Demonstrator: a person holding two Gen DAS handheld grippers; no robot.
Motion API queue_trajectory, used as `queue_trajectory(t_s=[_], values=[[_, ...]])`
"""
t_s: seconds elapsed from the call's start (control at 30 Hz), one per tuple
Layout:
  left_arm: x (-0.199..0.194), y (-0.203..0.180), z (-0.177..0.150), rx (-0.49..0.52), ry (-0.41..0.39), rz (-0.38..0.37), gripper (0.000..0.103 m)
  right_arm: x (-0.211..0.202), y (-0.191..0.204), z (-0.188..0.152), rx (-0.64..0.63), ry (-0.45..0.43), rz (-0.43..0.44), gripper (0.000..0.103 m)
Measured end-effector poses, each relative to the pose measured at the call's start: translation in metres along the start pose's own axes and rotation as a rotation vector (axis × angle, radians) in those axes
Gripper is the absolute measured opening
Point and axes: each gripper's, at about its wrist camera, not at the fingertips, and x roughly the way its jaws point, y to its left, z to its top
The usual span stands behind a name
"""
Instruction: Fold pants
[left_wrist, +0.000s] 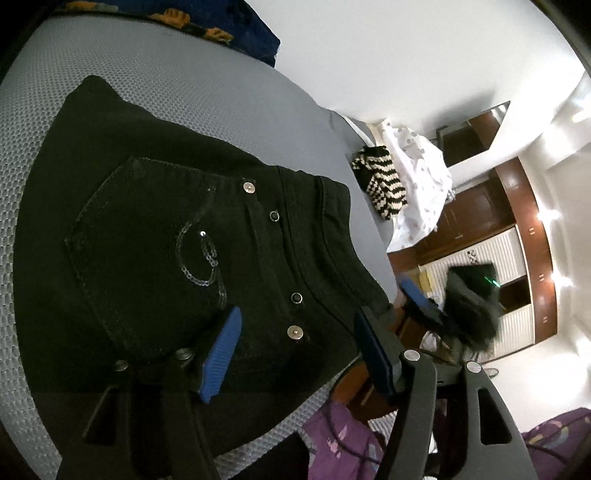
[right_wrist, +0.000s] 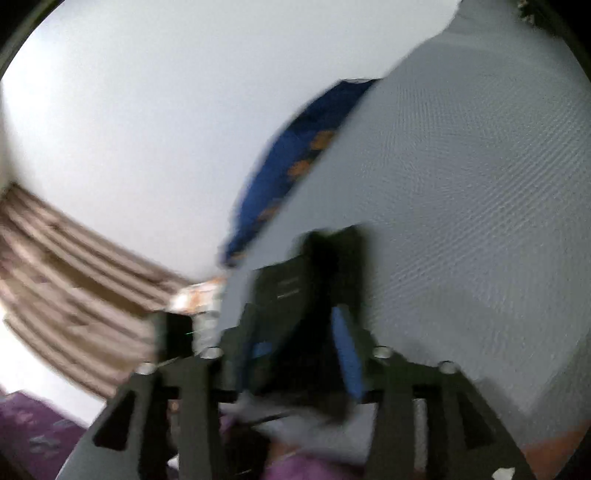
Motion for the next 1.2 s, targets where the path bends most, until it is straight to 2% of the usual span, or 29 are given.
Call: queue_trajectory(t_s=[0.03,0.07,0.1,0.13,0.17,0.2,0.27,0.3,0.37,0.53,0.6,0.67,0.7,0.8,0.9,0.93,1.07,1.13,1.2], values=[[0.0,0.0,-0.001,0.005,0.002,0.001,0.064,0.003,0.013,-0.012,-0.028,0.057,0.034,0.061],[0.0,0.0,-0.001,0.016,0.006,0.004,0.064,0.007,0.034,-0.028,-0.113,0.117,0.019,0.061],[0.001,-0.002,-0.002,0.028,0.008,0.007,0.064,0.014,0.045,-0.037,-0.181,0.134,-0.033,0.067],[0.0,-0.002,-0.003,0.036,0.005,0.008,0.065,0.021,0.056,-0.048,-0.283,0.149,-0.165,0.071],[0.0,-0.002,-0.003,0.039,0.004,0.008,0.065,0.028,0.056,-0.053,-0.309,0.161,-0.218,0.074],[0.0,-0.002,-0.003,0.04,0.003,0.007,0.065,0.033,0.051,-0.054,-0.279,0.17,-0.198,0.074],[0.0,-0.001,-0.003,0.03,0.001,0.003,0.065,0.042,0.027,-0.047,-0.115,0.151,-0.126,0.074],[-0.002,-0.001,-0.003,0.022,0.0,0.001,0.065,0.048,0.021,-0.042,-0.087,0.141,-0.113,0.074],[-0.003,-0.002,-0.003,0.013,-0.002,0.004,0.065,0.056,0.008,-0.041,-0.06,0.158,-0.137,0.073],[-0.005,-0.003,-0.006,-0.003,-0.016,-0.009,0.065,0.067,0.001,-0.031,-0.005,0.147,-0.096,0.067],[-0.009,-0.004,-0.007,0.004,-0.026,-0.006,0.065,0.07,0.011,-0.028,-0.031,0.149,-0.157,0.057],[-0.013,-0.006,-0.009,0.017,-0.041,0.007,0.065,0.069,0.027,-0.032,-0.108,0.15,-0.338,0.055],[-0.015,-0.004,-0.01,0.026,-0.049,0.016,0.065,0.061,0.032,-0.033,-0.124,0.122,-0.345,0.055],[-0.018,-0.004,-0.014,0.045,-0.073,0.042,0.065,0.056,0.029,-0.03,-0.019,0.097,-0.226,0.055],[-0.021,-0.004,-0.017,0.071,-0.105,0.109,0.065,0.079,0.018,-0.029,0.03,0.13,-0.234,0.055],[-0.022,-0.004,-0.017,0.079,-0.107,0.129,0.065,0.087,0.011,-0.027,0.066,0.136,-0.207,0.055],[-0.03,-0.002,-0.02,0.091,-0.114,0.139,0.065,0.095,-0.001,-0.02,0.177,0.082,-0.158,0.054],[-0.034,0.002,-0.022,0.084,-0.122,0.138,0.065,0.096,-0.008,-0.016,0.236,0.052,-0.155,0.05],[-0.036,0.009,-0.023,0.064,-0.128,0.133,0.065,0.101,-0.012,-0.016,0.252,0.044,-0.204,0.031]])
